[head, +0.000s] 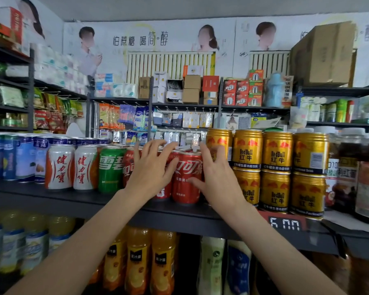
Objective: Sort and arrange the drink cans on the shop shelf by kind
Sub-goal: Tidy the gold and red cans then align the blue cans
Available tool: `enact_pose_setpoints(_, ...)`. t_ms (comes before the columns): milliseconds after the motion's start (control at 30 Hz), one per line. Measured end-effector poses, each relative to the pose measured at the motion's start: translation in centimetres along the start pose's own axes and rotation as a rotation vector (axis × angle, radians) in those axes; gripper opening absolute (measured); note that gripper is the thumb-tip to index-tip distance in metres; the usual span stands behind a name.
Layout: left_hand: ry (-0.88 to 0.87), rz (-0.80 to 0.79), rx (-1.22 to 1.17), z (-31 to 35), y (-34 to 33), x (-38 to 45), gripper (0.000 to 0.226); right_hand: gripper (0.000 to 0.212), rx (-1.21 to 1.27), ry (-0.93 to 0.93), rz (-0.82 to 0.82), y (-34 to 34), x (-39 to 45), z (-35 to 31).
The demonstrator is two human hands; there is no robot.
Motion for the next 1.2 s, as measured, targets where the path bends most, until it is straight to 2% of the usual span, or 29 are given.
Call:
enact_pose_setpoints(133, -0.142, -0.006, -0.064, 4.5, 0.9, 1.4, 0.073, 0.075, -0.049, -0.080, 0.195, 4.3, -1.3, 3.9)
enact_pose_setpoints(300, -0.162, -0.034, -0.048, 6.6, 0.0, 2.9, 0.089, 0.083, -0.231, -0.208, 0.279, 7.0, -3.0, 7.2)
enact_pose_setpoints(500, -0.170, -0.033, -0.050, 10.5, 0.1, 4.0, 0.103, 0.086, -0.212, -0.331, 0.210, 7.8, -4.6, 11.0)
enact_pose_setpoints(600, -0.133, -0.103, 0.068, 11.3, -1.6, 4.3, 0.109, 0.089, -0.150, -0.223, 0.110, 6.7, -4.6, 11.0)
enact_pose_setpoints(700, -0.107, -0.087, 0.126, 11.2, -2.1, 4.3, 0.109, 0.099, -0.189, -0.107, 0.013, 5.0, -4.4, 9.9)
enact_pose_setpoints(833, -0.090, -0.109, 0.119, 11.4, -2.1, 4.2, 0.109, 0.105, -0.238, -0.108, -0.094, 3.5, -4.0, 9.4)
enact_pose_setpoints(1200, -0.062, -0.083, 0.176, 11.0, -1.5, 3.6, 0.106, 0.102, -0.277, -0.137, -0.104, 2.6, -2.9, 8.8)
Point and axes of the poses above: each hand's wrist, its own x-axis towards the middle knuckle, its own y-axis out of the back of the hand, z = x × y, the point moved 9 cm from there along x, towards the middle knuckle, and after that the axes turned 15 degrees about -z, right-handed, at the moved point
